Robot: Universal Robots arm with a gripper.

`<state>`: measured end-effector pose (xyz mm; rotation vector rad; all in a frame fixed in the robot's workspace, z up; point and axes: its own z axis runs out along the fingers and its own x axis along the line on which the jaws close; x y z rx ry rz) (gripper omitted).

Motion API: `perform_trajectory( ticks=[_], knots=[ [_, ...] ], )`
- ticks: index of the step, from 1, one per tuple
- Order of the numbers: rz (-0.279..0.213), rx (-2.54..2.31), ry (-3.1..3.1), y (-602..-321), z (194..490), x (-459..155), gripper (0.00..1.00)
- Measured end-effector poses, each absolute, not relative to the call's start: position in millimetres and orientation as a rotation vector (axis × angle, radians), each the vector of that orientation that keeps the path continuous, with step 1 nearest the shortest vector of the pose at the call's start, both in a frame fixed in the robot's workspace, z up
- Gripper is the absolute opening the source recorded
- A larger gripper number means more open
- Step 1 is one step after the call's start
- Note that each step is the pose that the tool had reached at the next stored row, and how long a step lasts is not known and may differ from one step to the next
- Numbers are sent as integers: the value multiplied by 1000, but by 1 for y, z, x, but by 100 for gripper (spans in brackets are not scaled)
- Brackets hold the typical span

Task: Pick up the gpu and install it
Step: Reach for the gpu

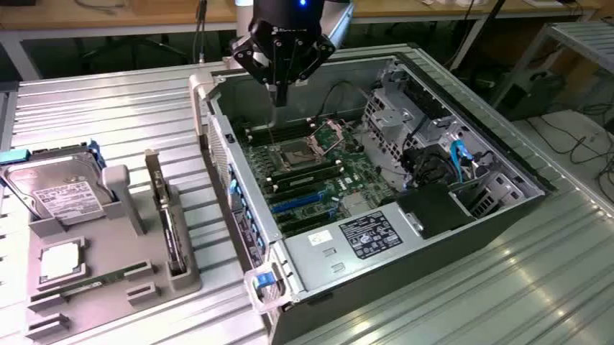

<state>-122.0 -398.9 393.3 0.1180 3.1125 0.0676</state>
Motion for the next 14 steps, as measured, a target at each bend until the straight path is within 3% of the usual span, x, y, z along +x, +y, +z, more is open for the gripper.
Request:
perform_trajectory(
  ticks=[14],
  knots=[
    [68,118,3112,-399,393,-133,11]
  ],
)
